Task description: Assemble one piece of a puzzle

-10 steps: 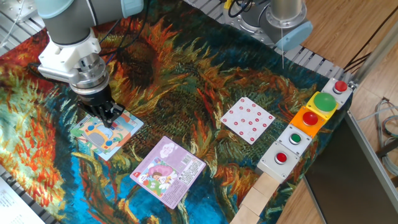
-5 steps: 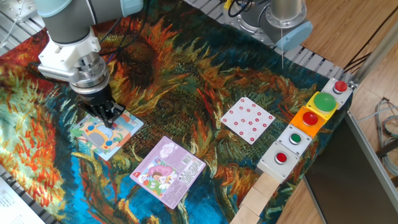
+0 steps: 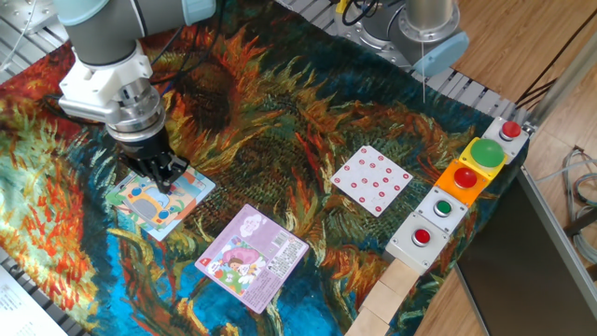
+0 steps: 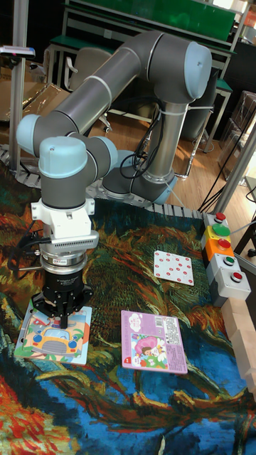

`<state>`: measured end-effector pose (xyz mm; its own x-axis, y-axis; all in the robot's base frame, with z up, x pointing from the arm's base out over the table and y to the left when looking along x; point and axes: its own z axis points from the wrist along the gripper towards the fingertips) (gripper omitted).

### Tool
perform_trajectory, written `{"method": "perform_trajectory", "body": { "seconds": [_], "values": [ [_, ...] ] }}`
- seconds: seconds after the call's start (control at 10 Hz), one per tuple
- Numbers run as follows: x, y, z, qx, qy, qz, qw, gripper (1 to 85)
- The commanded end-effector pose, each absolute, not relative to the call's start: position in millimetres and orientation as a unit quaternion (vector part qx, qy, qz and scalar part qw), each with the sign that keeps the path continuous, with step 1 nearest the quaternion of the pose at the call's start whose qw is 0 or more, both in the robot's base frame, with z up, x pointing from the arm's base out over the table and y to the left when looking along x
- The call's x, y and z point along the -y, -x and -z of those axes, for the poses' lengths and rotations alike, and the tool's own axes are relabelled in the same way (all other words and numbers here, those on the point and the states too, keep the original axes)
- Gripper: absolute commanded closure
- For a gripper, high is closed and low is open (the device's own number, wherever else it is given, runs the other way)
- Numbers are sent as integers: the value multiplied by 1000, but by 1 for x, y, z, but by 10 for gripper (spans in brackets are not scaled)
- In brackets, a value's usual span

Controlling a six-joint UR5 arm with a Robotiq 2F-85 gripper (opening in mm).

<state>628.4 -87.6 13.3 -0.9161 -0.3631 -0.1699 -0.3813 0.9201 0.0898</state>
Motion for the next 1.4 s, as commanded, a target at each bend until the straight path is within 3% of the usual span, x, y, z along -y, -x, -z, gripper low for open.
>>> {"method": "perform_trajectory", "body": {
  "seconds": [0.0,1.3],
  "values": [
    [86,-630,-12,-977,188,-64,80,843],
    [93,-618,-11,-976,190,-66,81,843]
  ]
}}
